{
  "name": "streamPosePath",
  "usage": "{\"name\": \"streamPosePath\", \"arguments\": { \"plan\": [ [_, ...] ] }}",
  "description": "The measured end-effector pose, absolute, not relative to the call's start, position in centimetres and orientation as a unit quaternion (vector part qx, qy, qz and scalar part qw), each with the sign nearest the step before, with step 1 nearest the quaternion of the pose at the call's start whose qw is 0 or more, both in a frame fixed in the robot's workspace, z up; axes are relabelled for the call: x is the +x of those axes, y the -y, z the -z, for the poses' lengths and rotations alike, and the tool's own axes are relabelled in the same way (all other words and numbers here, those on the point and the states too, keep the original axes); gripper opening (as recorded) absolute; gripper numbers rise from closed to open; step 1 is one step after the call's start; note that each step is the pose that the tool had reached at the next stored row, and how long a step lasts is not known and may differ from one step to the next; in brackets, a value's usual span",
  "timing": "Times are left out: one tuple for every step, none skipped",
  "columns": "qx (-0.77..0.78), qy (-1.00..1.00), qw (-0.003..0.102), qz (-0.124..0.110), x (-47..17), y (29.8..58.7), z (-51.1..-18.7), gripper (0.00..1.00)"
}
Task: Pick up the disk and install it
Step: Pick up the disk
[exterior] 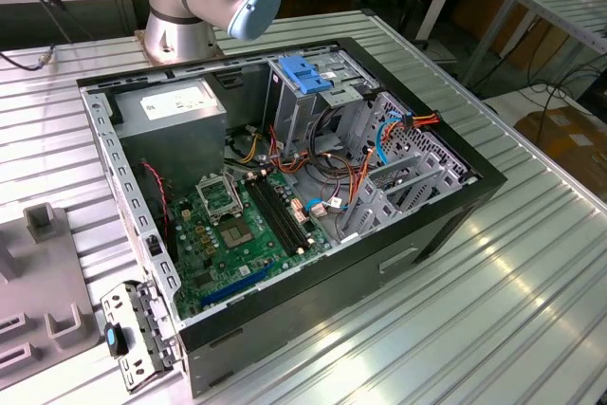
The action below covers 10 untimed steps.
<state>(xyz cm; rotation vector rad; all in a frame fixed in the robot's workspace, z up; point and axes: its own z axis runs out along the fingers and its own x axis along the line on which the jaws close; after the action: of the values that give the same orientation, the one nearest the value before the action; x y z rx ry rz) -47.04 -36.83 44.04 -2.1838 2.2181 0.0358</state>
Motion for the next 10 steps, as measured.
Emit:
{"name": "streamPosePath", "arguments": {
  "plan": [
    [-0.701,-0.712,0.014,-0.011,-47.04,36.83,-44.11,0.37],
    [-0.701,-0.712,0.014,-0.011,-47.04,36.83,-44.15,0.37],
    [-0.701,-0.712,0.014,-0.011,-47.04,36.83,-44.21,0.37],
    [-0.701,-0.712,0.014,-0.011,-47.04,36.83,-44.26,0.37],
    [-0.701,-0.712,0.014,-0.012,-47.04,36.83,-44.32,0.37],
    [-0.701,-0.712,0.014,-0.011,-47.04,36.83,-44.37,0.37],
    [-0.701,-0.713,0.014,-0.011,-47.04,36.83,-44.46,0.37],
    [-0.701,-0.712,0.014,-0.011,-47.04,36.83,-44.53,0.37],
    [-0.701,-0.712,0.014,-0.011,-47.04,36.83,-44.63,0.37],
    [-0.701,-0.712,0.014,-0.011,-47.04,36.83,-44.68,0.37]
  ]
}}
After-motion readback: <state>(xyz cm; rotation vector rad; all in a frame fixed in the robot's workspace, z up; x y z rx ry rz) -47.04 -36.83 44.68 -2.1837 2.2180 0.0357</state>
